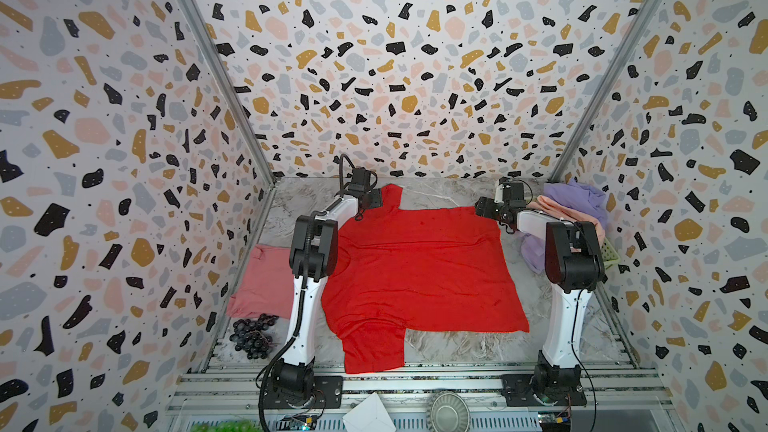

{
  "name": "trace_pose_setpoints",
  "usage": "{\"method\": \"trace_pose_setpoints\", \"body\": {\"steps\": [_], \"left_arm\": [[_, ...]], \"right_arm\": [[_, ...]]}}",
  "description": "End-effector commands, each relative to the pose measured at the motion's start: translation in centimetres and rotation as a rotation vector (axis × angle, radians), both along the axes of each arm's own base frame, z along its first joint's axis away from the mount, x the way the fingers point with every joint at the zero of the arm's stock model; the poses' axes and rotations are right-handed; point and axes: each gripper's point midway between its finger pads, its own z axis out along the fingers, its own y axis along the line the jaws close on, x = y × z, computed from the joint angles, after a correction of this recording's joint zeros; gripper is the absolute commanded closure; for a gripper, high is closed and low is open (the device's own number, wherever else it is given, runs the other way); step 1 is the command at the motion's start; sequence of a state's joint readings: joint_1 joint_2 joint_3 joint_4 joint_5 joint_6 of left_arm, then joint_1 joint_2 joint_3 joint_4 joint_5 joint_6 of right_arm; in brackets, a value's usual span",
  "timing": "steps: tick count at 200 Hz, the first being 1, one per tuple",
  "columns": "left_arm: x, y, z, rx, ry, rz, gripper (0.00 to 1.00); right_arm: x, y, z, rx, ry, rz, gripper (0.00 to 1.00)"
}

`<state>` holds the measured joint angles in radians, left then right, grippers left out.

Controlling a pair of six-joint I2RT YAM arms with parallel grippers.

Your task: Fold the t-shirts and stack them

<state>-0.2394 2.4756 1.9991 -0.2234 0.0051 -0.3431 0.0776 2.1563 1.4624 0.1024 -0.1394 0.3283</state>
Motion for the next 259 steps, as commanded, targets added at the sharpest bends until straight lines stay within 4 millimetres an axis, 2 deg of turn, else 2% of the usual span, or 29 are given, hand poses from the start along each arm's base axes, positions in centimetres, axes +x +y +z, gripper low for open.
{"method": "trace_pose_setpoints", "body": {"steps": [1, 33, 60, 110, 133, 151, 176, 195, 227, 240, 251, 259], "left_arm": [[1.2, 0.1, 0.9, 0.032, -0.048, 0.051, 0.33], [2.0, -0.2, 0.5, 0.064, -0.059, 0.08, 0.33], [2.7, -0.2, -0.7, 0.075, -0.037, 0.107, 0.33], [3.1, -1.3, -1.8, 0.024, -0.032, 0.109, 0.35], [3.3, -1.5, -1.9, 0.014, -0.035, 0.109, 0.43], [3.4, -1.4, -1.9, 0.013, -0.04, 0.112, 0.56], [3.6, -1.6, -1.8, 0.005, -0.049, 0.107, 0.72], [3.8, -2.1, -1.5, -0.015, -0.063, 0.096, 0.8], [4.4, -2.9, -0.6, -0.079, -0.099, 0.076, 0.89], [4.5, -3.2, -0.2, -0.1, -0.11, 0.068, 0.92], [4.6, -3.4, 0.3, -0.118, -0.121, 0.061, 0.96], [4.7, -3.5, 0.6, -0.131, -0.128, 0.059, 0.99]], "right_arm": [[1.2, -1.3, 1.4, -0.039, -0.023, -0.055, 0.14], [1.7, -2.6, 0.4, -0.065, 0.001, -0.095, 0.14], [2.2, -2.9, -0.7, -0.066, 0.046, -0.099, 0.14], [2.2, -2.0, -2.7, -0.03, 0.133, -0.056, 0.15], [2.2, -1.9, -3.3, -0.017, 0.157, -0.055, 0.15], [2.4, -2.1, -3.6, -0.03, 0.174, -0.066, 0.18], [2.3, -2.1, -4.2, -0.038, 0.2, -0.065, 0.27], [1.9, -1.2, -4.5, -0.037, 0.216, -0.044, 0.38], [1.8, 0.1, -4.6, -0.021, 0.208, -0.008, 0.72], [2.1, 0.0, -4.3, -0.02, 0.194, -0.014, 0.8], [2.4, -0.1, -3.7, -0.015, 0.176, -0.018, 0.94], [2.5, -0.1, -3.3, -0.014, 0.165, -0.022, 1.0]]}}
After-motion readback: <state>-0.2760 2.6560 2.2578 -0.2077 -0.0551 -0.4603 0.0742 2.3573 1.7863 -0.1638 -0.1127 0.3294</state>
